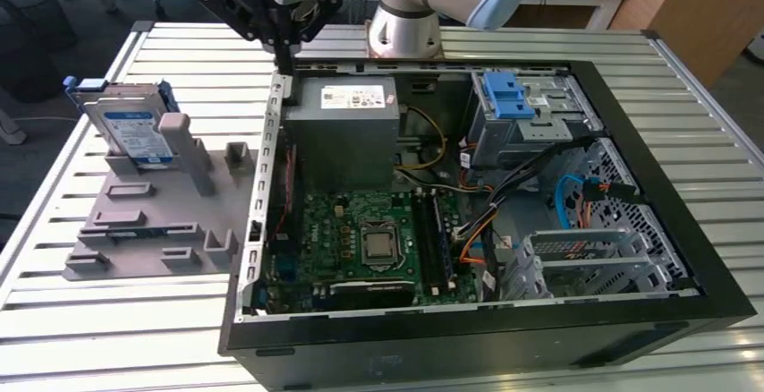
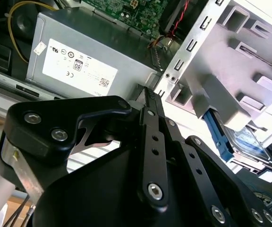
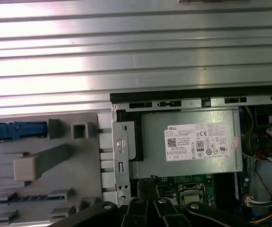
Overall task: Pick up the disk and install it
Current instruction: 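Reach for the disk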
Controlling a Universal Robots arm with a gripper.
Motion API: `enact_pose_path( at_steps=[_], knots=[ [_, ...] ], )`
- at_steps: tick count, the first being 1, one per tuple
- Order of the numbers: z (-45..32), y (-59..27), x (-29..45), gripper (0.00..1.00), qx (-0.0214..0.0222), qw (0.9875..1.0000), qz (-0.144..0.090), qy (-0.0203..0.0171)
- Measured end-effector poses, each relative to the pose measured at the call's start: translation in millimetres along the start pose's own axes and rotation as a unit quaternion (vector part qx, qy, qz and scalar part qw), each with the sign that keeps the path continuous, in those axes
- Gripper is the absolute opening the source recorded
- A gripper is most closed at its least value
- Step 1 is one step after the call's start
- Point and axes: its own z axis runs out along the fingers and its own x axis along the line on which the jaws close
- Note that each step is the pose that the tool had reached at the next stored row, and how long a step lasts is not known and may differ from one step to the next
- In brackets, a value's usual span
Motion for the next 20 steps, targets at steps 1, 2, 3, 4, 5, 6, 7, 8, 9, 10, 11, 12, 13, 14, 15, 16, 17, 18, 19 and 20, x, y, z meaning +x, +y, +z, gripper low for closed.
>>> enact_pose_path(
  at_steps=[1,2,3,4,5,6,7,8,9,10,11,12,13,14,15,16,17,18,19,20],
  knots=[
    [0.0,0.0,1.1,0.11,0.0,1.0,0.0,0.0],
    [0.0,0.1,2.2,0.11,0.0,1.0,0.0,0.0],
    [0.0,0.1,3.2,0.11,0.0,1.0,0.0,0.0],
    [-0.1,0.1,4.3,0.11,0.0,1.0,0.0,0.0],
    [0.0,0.1,5.4,0.11,0.0,1.0,0.0,0.0],
    [-0.1,0.1,6.6,0.11,0.0,1.0,0.0,0.0],
    [-0.1,0.1,7.7,0.11,0.0,1.0,0.0,0.0],
    [-0.1,0.2,8.7,0.11,0.0,1.0,0.0,0.0],
    [-0.1,0.2,9.8,0.11,0.0,1.0,0.0,0.0],
    [-0.1,0.2,10.8,0.11,0.0,1.0,0.0,0.0],
    [-0.1,0.2,11.8,0.11,0.0,1.0,0.0,0.0],
    [-0.2,0.3,12.9,0.11,0.0,1.0,0.0,0.0],
    [-0.1,0.3,13.9,0.11,-0.0001,1.0,0.0,-0.0001],
    [-0.2,0.3,14.9,0.11,0.0,1.0,0.0,0.0],
    [-0.2,0.3,15.9,0.11,0.0,1.0,0.0,0.0],
    [-0.2,0.4,17.0,0.11,0.0,1.0,0.0,-0.0001],
    [-0.2,0.4,18.0,0.11,0.0,1.0,0.0,0.0],
    [-0.2,0.4,19.0,0.11,0.0,1.0,0.0,0.0],
    [-0.2,0.5,20.0,0.11,0.0,1.0,0.0,0.0],
    [-0.3,0.5,21.0,0.11,0.0,1.0,0.0,0.0]
  ],
)
